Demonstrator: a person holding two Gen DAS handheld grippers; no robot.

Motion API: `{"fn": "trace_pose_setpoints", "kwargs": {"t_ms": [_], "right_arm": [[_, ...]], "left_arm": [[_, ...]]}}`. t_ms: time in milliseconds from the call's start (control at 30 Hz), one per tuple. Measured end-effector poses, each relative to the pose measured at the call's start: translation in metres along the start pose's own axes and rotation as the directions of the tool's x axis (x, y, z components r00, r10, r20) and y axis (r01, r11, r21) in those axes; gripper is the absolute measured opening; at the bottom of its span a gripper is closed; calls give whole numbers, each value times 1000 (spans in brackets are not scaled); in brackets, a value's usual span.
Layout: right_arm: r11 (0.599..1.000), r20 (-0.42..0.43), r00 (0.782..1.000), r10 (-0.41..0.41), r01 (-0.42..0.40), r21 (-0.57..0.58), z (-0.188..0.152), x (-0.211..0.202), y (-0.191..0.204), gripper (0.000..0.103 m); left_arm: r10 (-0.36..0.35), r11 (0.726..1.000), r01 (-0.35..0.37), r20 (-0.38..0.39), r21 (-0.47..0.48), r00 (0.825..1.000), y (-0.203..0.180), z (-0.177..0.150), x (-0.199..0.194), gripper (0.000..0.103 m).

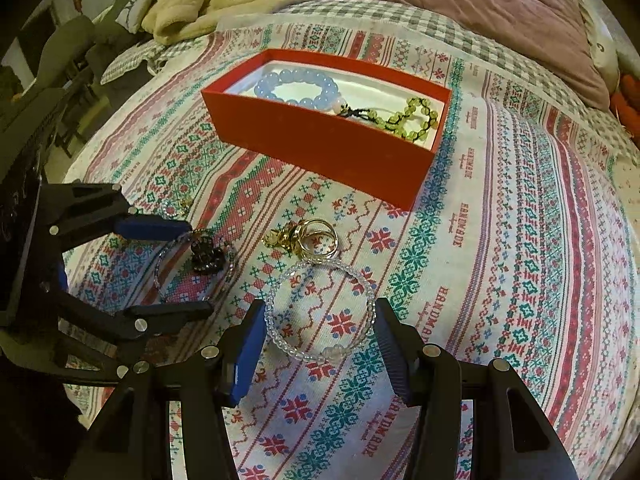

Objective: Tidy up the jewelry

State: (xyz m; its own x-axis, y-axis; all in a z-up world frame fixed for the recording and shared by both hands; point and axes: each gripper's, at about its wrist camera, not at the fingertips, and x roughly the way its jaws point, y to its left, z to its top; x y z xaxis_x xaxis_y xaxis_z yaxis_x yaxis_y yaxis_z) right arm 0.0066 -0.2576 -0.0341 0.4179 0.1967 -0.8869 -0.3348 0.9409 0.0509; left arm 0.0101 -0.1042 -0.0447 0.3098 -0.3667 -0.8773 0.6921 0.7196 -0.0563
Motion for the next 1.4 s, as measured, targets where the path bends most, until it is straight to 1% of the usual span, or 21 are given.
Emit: {"fn": "trace_pose_setpoints", "kwargs": {"t_ms": [300,400,500,733,933,1033,1233,1400], "right_arm": [[1000,32,999,11,-11,7,6,-13,2,55],[1000,52,999,16,-16,9,11,-21,1,55],[1000,78,997,14,-15,15,17,-29,-1,55],[998,132,991,-3,-4,55,39,-42,-11,55],[996,170,985,-19,4,89,59,-46,-17,55],[994,185,983,-21,1,109,69,-43,-19,55],[989,189,982,-22,-7,150,84,-31,-23,55],[984,190,982,-18,-16,177,94,-19,-30,55]], "left_arm": [[5,1000,-5,47,8,999,-3,7,-21,60],[20,1000,-21,63,11,998,-3,12,-29,60],[51,999,-52,84,6,995,1,20,-38,60],[98,994,-92,124,-53,987,23,44,-50,60],[132,987,-117,148,-107,980,36,63,-48,60],[139,984,-118,153,-137,978,42,70,-45,60],[175,968,-142,150,-207,973,59,83,-28,60],[203,956,-163,151,-246,967,71,90,-19,60]]}}
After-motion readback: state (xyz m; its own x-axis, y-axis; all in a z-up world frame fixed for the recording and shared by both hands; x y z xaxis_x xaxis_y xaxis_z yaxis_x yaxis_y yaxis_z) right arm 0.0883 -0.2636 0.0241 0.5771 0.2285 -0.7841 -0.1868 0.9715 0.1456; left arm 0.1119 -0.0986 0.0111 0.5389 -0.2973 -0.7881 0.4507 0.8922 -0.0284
